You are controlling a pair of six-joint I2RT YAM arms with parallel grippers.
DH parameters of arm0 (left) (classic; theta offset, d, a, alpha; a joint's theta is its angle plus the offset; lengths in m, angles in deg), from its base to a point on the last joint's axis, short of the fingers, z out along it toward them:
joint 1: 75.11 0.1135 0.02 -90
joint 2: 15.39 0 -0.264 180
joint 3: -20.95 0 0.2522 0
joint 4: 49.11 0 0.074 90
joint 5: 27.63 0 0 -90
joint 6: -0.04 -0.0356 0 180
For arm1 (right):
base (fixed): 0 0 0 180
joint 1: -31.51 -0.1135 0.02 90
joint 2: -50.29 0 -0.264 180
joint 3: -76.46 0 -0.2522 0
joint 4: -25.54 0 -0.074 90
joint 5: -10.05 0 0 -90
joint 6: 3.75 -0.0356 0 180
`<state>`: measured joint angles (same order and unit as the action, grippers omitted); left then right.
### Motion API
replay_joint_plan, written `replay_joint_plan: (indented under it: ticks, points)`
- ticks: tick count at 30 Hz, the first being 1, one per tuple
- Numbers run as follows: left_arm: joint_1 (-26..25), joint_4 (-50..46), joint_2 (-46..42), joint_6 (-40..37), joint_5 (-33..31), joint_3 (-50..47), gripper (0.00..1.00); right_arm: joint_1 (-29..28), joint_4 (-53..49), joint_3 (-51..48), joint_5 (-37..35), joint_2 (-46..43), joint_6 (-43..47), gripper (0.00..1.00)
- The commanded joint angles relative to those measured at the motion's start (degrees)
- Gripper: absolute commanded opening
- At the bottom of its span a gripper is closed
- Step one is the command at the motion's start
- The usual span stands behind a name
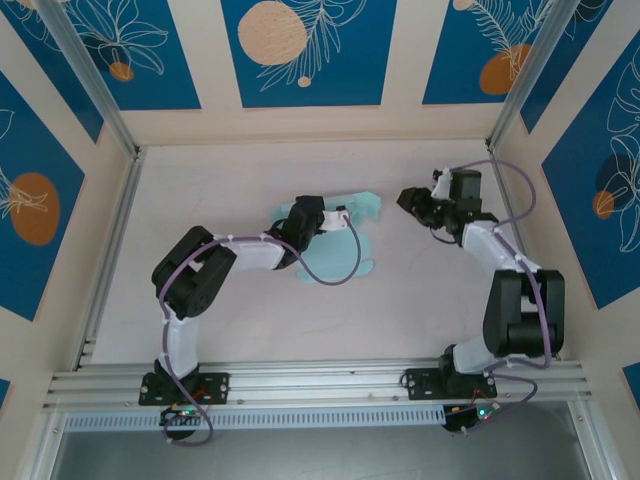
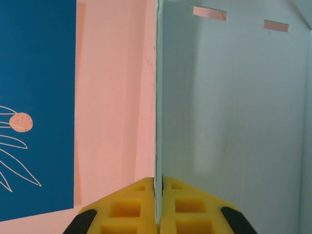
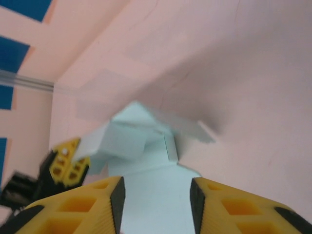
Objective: Fold the paper box
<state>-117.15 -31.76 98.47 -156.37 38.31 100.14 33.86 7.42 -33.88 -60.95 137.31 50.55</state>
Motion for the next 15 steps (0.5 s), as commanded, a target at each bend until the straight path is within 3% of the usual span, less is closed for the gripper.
replay_joint_plan:
  ticks: [1,6,15]
  points:
    - [-0.65,1.81,0.54,-0.36,0.55,-1.07,0.00,2.06,-3.80,6.99,5.77,7.68,1.67,0.39]
    - [-0.74,3.54,0.96,-1.83,0.15,-1.90,0.00,2.28,-2.58,16.80,13.98,20.60,-1.43,0.38]
    - [-1.10,5.42,2.42,-3.37,-1.14,-1.69,0.00,-0.42,-0.79,28.00,20.15,35.47,-6.74,0.38]
